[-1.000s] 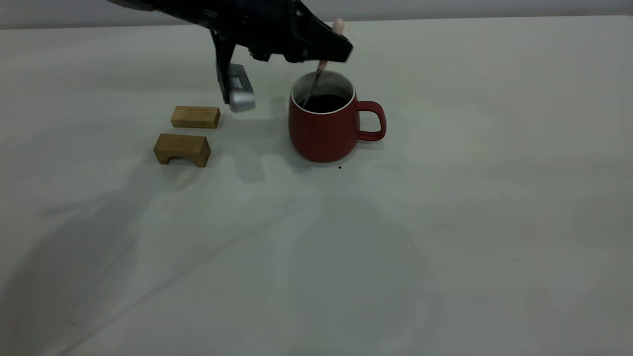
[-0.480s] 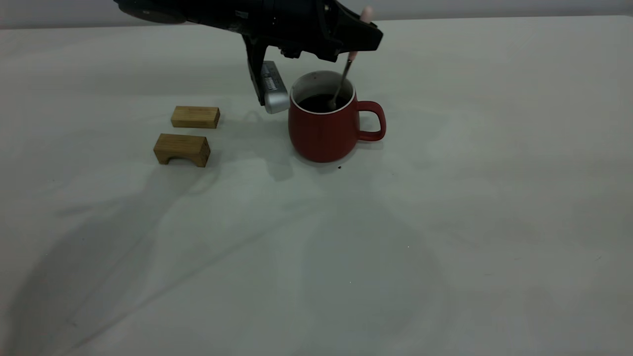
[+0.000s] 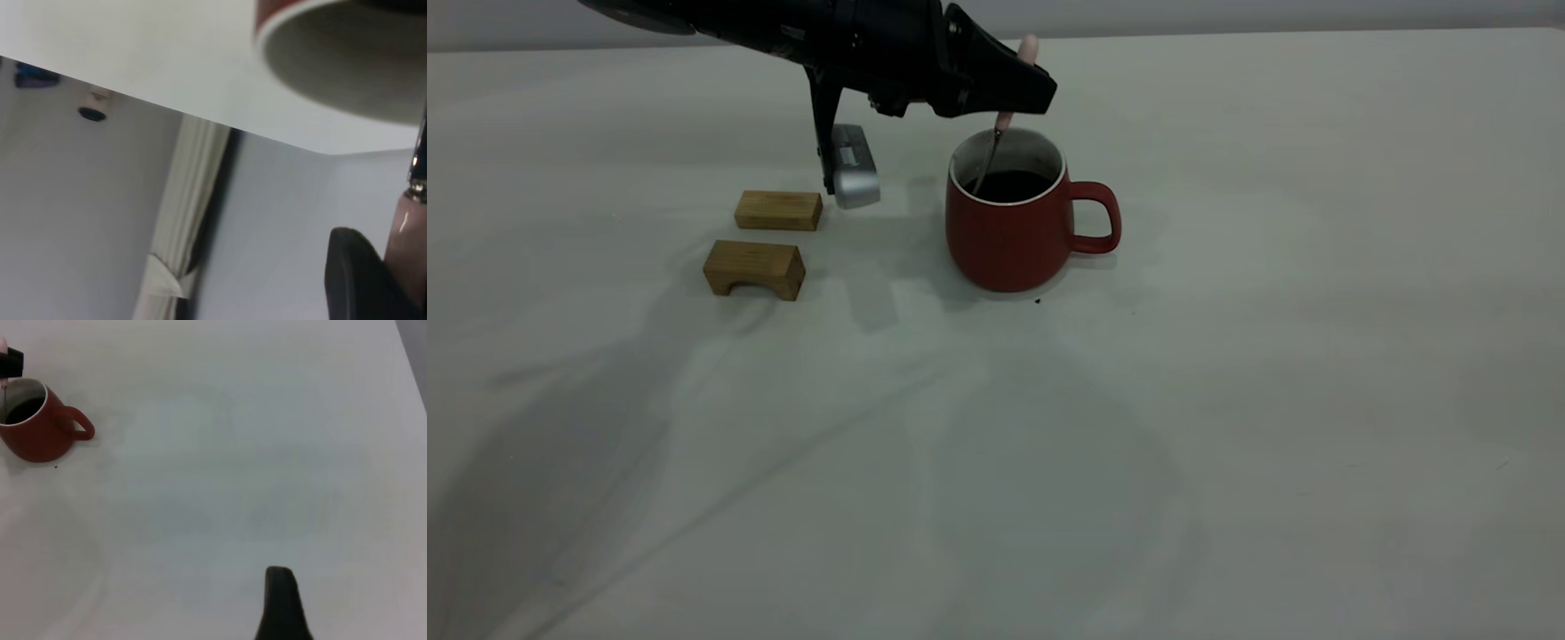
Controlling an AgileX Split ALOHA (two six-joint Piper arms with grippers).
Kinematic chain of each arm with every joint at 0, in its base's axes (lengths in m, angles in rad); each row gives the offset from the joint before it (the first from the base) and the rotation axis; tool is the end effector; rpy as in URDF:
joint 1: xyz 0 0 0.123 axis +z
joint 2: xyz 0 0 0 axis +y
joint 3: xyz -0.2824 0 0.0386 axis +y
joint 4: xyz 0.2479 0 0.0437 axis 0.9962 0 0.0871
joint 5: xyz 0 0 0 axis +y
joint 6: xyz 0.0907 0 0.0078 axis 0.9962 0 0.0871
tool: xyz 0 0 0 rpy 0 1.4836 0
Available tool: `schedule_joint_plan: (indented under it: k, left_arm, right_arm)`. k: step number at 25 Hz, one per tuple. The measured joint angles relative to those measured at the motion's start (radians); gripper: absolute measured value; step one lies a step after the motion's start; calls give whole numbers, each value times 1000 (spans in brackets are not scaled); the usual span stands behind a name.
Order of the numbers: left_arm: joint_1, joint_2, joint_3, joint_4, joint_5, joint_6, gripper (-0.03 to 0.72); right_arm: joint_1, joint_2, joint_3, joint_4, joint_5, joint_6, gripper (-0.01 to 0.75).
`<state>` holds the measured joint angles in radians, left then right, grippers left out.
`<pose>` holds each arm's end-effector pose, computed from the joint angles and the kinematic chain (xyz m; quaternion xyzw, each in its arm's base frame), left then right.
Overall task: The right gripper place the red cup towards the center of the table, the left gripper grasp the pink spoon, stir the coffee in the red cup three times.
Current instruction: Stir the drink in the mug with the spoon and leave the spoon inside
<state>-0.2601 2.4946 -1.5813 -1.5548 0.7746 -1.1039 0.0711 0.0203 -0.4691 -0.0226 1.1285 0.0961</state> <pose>0.4455 -0.1845 0.0445 0.7558 -0.4419 0.3683 0.3128 -0.0016 -0.0020 0.2633 0.0116 0.8826 0.0280 0.4691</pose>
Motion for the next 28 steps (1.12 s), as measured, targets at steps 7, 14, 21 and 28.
schedule_joint_plan:
  k: [7,14,21,28]
  left_arm:
    - [-40,0,0,-165,-83,179,135]
    - [-98,0,0,-170,-62,203,135]
    - [-73,-3,0,15,-12,81,135]
    - [-34,-30,0,95,-35,-123,135]
  right_arm:
    - [0,0,0,0,0,0,587]
    - [0,0,0,0,0,0,587]
    - [0,0,0,0,0,0,587]
    - [0,0,0,0,0,0,587]
